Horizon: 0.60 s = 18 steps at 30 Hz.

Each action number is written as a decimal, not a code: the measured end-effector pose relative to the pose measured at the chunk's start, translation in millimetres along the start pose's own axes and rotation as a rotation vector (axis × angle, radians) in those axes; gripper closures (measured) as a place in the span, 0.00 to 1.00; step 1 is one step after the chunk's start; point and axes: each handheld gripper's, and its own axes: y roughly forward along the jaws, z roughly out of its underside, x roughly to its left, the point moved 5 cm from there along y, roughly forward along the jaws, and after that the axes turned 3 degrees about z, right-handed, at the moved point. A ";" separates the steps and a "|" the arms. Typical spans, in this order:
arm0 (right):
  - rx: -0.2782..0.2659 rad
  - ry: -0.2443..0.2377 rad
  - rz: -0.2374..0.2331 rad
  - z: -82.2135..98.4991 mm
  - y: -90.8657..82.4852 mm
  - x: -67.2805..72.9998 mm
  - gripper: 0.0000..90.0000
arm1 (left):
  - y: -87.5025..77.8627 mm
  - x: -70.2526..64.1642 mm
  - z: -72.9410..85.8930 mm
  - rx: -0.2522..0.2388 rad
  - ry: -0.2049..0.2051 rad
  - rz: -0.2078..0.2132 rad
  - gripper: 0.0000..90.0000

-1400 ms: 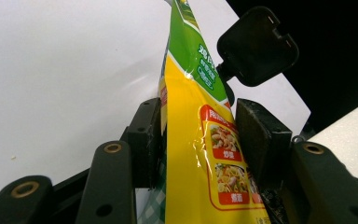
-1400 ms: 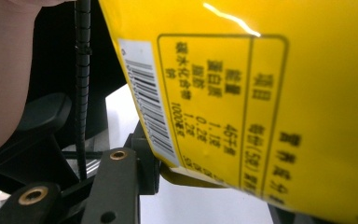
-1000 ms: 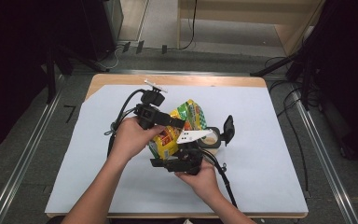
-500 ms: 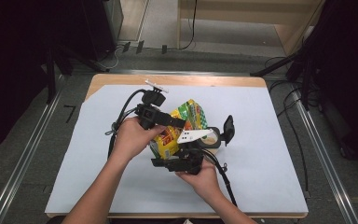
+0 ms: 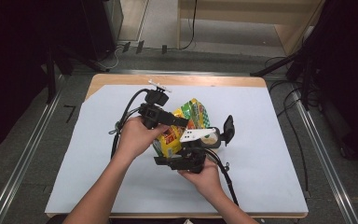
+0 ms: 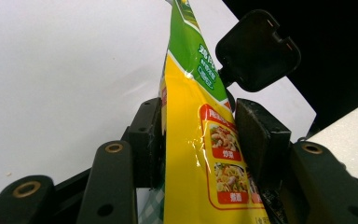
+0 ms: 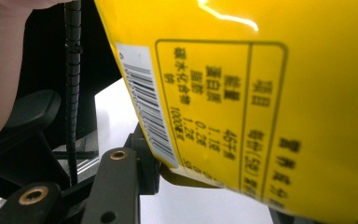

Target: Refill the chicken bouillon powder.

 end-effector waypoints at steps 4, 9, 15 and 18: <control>-0.006 0.002 0.000 0.6 -1.5 -1.2 0.66 | 1.1 -1.0 -1.2 0.002 0.004 0.004 0.60; -0.018 0.006 -0.002 0.3 -3.0 -2.3 0.66 | 1.9 -2.2 -2.8 -0.005 0.008 0.005 0.60; -0.015 0.017 -0.002 0.0 -3.6 -2.3 0.66 | 2.3 -2.1 -3.3 -0.006 0.002 0.008 0.60; -0.014 0.017 -0.004 0.0 -3.4 -2.0 0.66 | 1.7 -2.2 -3.0 -0.006 0.003 0.007 0.60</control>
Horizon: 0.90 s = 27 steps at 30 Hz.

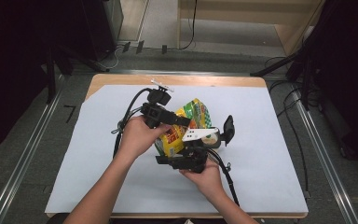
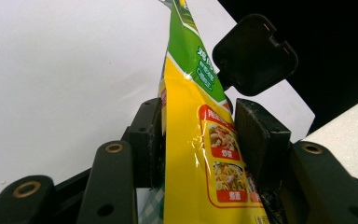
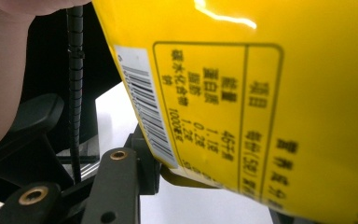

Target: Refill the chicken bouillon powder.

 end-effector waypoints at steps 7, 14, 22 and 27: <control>-0.003 -0.001 -0.009 -0.8 1.2 0.9 0.66 | -1.9 -0.2 0.5 -0.005 0.000 -0.005 0.60; -0.003 0.005 -0.013 -2.2 3.3 2.0 0.66 | -4.7 2.2 0.9 -0.015 -0.002 -0.001 0.61; 0.006 -0.011 -0.020 -2.7 6.8 3.3 0.66 | -9.1 3.5 4.3 -0.021 -0.004 -0.008 0.61; 0.006 -0.017 -0.028 -3.8 8.5 5.1 0.66 | -12.1 3.9 5.6 -0.026 -0.009 -0.013 0.61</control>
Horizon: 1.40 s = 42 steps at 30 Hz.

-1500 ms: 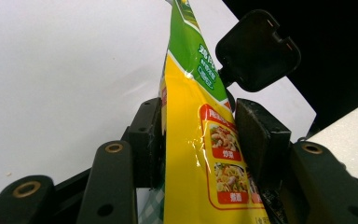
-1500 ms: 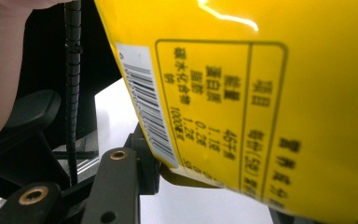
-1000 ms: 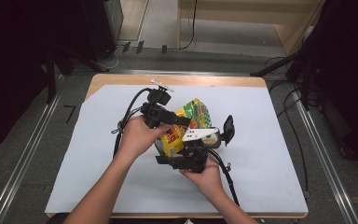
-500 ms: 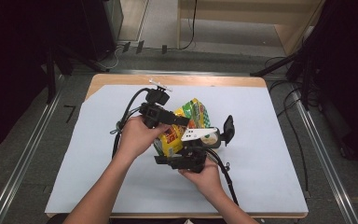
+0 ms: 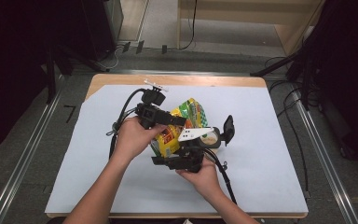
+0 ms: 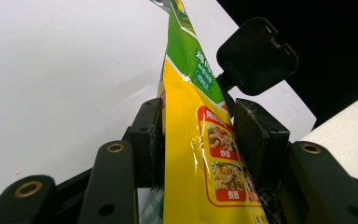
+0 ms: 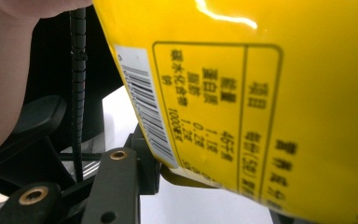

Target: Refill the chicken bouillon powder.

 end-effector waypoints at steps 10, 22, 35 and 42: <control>-0.004 0.008 -0.013 -1.2 1.4 3.1 0.66 | -2.7 -0.7 0.5 0.004 -0.002 0.002 0.61; -0.006 0.022 -0.010 -1.3 0.4 5.8 0.66 | -3.2 -2.3 0.0 0.014 -0.001 0.010 0.61; -0.008 0.039 -0.002 -0.6 1.0 7.8 0.66 | -2.2 -1.8 0.2 0.022 -0.013 0.015 0.61; -0.014 0.050 -0.004 0.1 0.9 8.1 0.66 | -1.8 -2.1 0.3 0.031 -0.014 0.017 0.62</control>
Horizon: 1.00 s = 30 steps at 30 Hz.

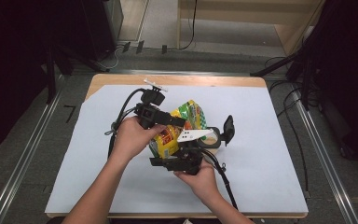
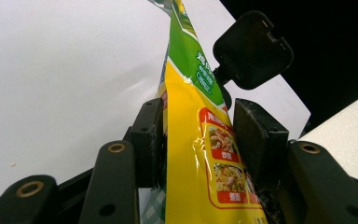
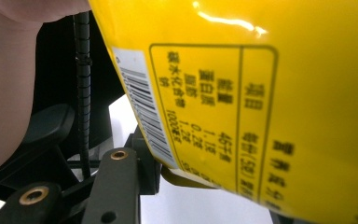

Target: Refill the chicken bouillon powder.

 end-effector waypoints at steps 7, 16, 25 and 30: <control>-0.006 0.000 0.013 2.1 0.3 -0.6 0.66 | 1.3 -0.2 0.4 0.006 0.001 0.004 0.62; -0.006 0.000 0.012 2.2 0.0 -0.7 0.66 | 1.5 -0.7 0.3 0.006 0.001 0.002 0.62; -0.007 0.000 0.013 2.6 0.4 -0.8 0.66 | 1.7 -0.6 0.8 0.008 0.003 0.002 0.62; -0.007 0.002 0.013 2.5 0.3 -0.9 0.66 | 2.0 -1.3 0.5 0.004 0.006 0.000 0.62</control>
